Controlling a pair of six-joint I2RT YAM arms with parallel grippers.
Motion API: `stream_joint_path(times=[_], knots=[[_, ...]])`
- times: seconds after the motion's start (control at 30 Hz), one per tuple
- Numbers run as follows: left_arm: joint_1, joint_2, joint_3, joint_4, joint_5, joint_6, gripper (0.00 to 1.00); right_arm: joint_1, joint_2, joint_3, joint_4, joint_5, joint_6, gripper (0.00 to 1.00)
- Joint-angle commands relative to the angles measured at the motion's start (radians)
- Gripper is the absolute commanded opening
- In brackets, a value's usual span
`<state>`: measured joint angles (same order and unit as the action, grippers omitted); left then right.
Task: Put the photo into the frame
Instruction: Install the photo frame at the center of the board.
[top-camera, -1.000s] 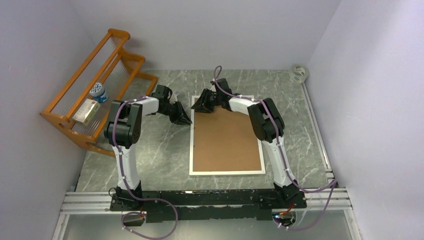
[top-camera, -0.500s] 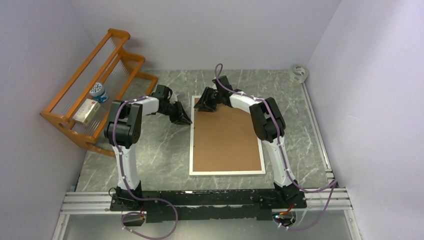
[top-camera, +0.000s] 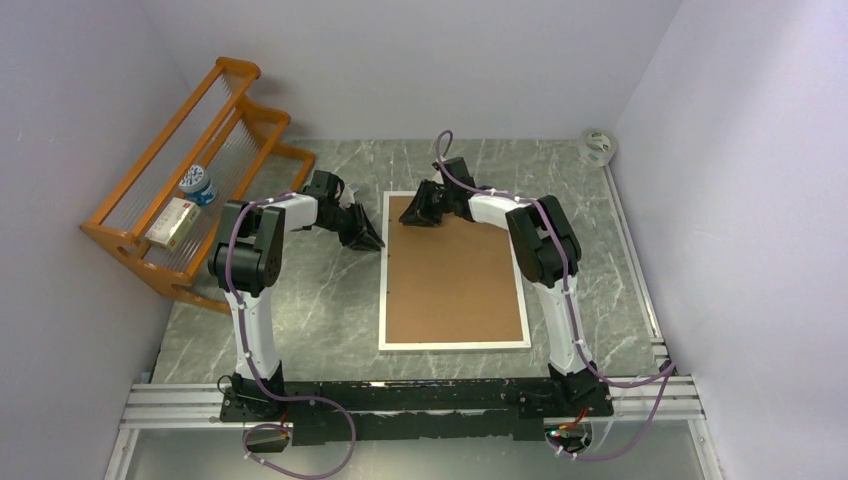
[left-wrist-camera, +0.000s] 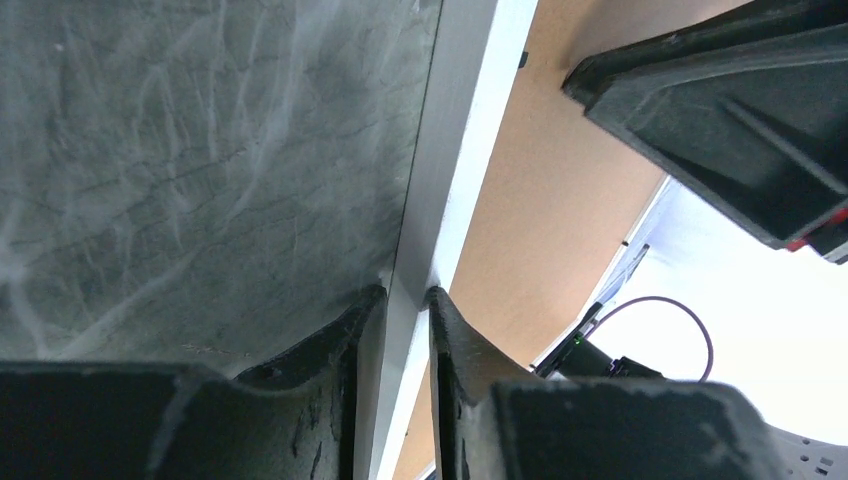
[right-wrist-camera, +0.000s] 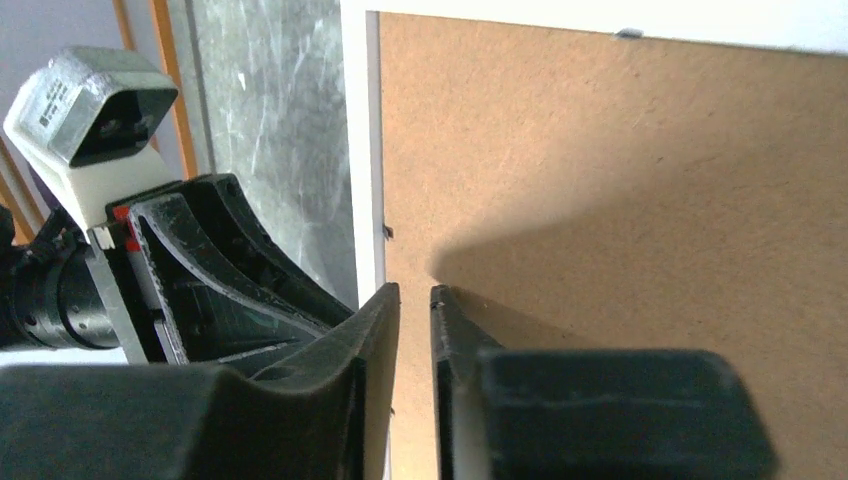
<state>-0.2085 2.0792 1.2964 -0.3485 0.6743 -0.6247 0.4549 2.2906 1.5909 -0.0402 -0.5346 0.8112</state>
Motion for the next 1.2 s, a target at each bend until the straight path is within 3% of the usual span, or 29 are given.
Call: stream_joint_path(times=[0.0, 0.3, 0.53, 0.9, 1.17], knots=[[-0.009, 0.036, -0.034, -0.013, -0.047, 0.032, 0.28, 0.033, -0.081, -0.073, 0.107, -0.089, -0.004, 0.18], [-0.011, 0.060, -0.012, -0.061, -0.086, 0.046, 0.22, 0.089, -0.142, -0.261, 0.282, -0.222, 0.063, 0.00], [-0.011, 0.070, -0.008, -0.074, -0.094, 0.049, 0.21, 0.097, -0.130, -0.291, 0.301, -0.223, 0.069, 0.00], [-0.011, 0.066, -0.002, -0.084, -0.102, 0.056, 0.21, 0.096, -0.058, -0.263, 0.096, -0.105, -0.026, 0.00], [-0.011, 0.065, -0.003, -0.094, -0.115, 0.059, 0.20, 0.061, -0.012, -0.313, 0.117, -0.053, 0.052, 0.09]])
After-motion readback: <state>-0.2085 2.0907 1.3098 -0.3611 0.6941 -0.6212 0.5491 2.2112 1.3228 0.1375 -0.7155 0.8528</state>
